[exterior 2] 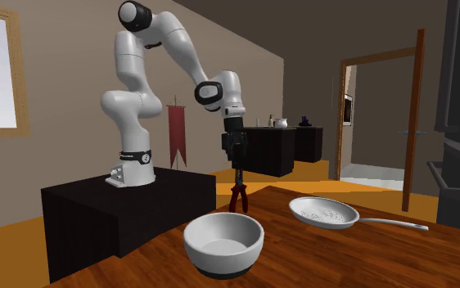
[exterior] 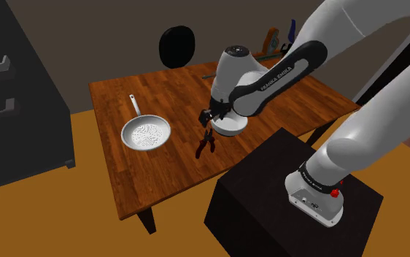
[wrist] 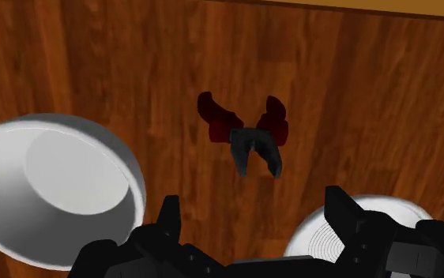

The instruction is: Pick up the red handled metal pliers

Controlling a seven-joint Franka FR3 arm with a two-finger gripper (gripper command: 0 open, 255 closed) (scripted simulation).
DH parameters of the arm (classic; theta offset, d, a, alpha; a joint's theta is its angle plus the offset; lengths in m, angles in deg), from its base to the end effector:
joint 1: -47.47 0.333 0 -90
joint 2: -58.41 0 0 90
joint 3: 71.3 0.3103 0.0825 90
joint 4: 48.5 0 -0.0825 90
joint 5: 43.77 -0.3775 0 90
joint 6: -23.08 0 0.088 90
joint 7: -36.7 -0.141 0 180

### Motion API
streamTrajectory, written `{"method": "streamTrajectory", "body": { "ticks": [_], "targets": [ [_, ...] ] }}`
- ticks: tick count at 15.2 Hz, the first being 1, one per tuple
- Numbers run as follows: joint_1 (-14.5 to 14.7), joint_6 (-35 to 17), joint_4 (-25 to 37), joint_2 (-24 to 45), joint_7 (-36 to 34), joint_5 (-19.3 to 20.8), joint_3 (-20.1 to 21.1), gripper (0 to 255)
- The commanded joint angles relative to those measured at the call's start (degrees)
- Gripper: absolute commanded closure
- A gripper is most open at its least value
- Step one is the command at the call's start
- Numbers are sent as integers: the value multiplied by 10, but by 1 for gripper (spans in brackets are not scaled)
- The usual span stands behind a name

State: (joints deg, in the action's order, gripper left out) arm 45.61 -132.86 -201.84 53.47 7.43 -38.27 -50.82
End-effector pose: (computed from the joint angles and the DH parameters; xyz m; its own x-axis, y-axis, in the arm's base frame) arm 0.4066 0.1358 0.2403 0.9846 -0.0980 0.1445 -0.1006 -0.9949 0.0104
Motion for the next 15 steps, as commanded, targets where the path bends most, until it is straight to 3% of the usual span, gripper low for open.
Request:
{"method": "streamTrajectory", "body": {
  "ticks": [1, 8, 11, 12, 15],
  "targets": [
    [-12, -41, 15, 62, -70, 74, 10, 0],
    [1, -92, 24, 131, -159, 189, -26, 0],
    [5, -96, 25, 137, -166, 199, -32, 0],
    [5, -96, 26, 137, -166, 199, -32, 255],
    [5, -96, 25, 137, -166, 198, -31, 255]
  ]
}}
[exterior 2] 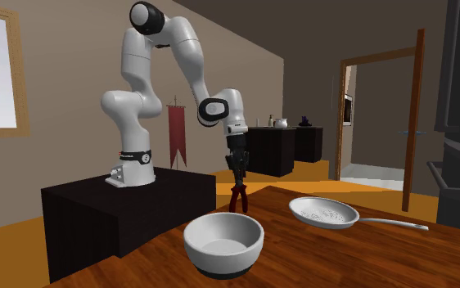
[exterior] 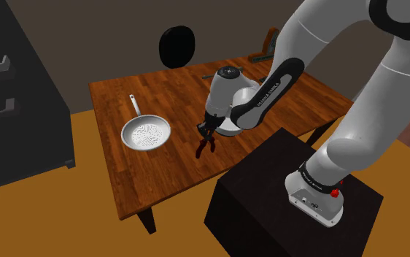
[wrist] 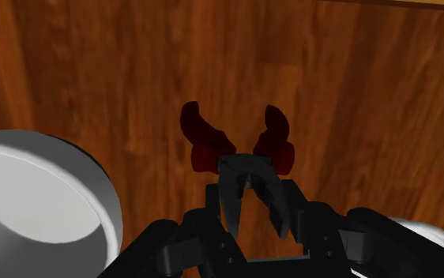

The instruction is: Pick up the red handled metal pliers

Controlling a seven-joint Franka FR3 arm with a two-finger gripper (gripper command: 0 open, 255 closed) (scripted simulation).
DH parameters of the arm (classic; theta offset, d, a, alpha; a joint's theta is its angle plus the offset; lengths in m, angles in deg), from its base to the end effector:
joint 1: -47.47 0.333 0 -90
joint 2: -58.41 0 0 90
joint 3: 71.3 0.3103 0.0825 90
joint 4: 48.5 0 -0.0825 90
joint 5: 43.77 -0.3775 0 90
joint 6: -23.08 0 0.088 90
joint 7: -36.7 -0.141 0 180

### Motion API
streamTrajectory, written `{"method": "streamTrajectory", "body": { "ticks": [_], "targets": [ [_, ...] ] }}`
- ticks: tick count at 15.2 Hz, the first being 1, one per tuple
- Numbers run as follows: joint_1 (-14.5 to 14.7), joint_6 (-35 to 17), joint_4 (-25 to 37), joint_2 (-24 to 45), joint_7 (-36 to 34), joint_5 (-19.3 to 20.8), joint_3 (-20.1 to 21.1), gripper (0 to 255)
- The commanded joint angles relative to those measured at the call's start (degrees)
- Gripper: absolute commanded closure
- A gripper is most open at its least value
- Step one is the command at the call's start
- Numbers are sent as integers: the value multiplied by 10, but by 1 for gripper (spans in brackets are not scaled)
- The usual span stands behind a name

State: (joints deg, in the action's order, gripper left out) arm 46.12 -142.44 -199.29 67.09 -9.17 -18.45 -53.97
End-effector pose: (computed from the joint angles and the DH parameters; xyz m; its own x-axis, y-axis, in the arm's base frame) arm 0.4127 0.1464 0.1742 0.9835 -0.1038 0.1482 -0.1061 -0.9943 0.0080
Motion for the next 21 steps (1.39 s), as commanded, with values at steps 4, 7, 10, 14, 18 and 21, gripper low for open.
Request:
{"method": "streamTrajectory", "body": {
  "ticks": [4, 7, 10, 14, 18, 21],
  "targets": [
    [0, 0, 0, 1, -1, 1, 0, 255],
    [-5, 7, -2, -9, 13, -17, 8, 255],
    [-16, 28, -7, -39, 53, -68, 30, 255],
    [-19, 58, -10, -78, 101, -130, 45, 255],
    [-14, 92, -9, -116, 138, -179, 48, 255],
    [-8, 118, -7, -142, 159, -207, 47, 255]
  ]
}}
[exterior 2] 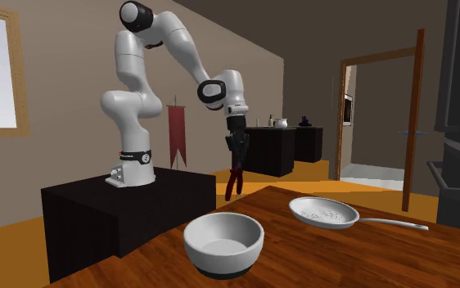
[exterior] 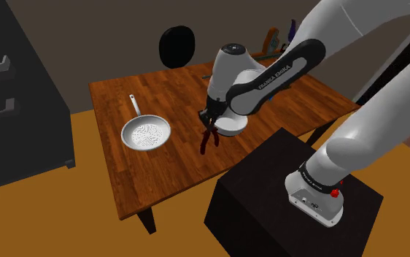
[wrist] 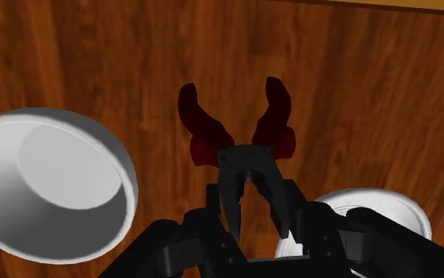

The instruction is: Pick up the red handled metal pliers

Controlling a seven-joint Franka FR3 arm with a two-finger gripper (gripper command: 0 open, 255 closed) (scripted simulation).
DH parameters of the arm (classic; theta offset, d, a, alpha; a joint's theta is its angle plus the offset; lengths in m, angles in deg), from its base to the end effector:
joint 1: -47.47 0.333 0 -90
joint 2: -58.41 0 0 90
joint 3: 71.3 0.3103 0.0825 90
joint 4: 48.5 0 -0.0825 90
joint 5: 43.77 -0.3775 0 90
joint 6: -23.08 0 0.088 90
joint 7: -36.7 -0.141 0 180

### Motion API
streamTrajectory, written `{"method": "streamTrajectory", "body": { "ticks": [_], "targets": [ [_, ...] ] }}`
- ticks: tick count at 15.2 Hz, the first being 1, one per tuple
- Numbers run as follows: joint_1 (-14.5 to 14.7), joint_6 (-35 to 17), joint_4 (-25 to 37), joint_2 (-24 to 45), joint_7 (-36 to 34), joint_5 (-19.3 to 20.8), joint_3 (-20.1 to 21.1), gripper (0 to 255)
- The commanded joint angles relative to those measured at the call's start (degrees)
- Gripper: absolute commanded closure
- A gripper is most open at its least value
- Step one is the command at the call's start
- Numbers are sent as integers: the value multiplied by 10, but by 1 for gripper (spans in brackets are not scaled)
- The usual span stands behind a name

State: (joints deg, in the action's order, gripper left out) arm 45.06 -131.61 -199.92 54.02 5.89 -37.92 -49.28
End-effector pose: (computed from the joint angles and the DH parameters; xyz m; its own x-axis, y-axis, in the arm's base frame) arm 0.4135 0.1463 0.2464 0.9836 -0.1031 0.1480 -0.1056 -0.9944 0.0090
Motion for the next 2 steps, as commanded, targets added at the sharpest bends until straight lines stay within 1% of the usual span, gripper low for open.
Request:
{"method": "streamTrajectory", "body": {
  "ticks": [1, 2],
  "targets": [
    [3, 11, 0, -12, 10, -13, -1, 255],
    [3, 11, 0, -12, 10, -13, -1, 255]
  ]
}}
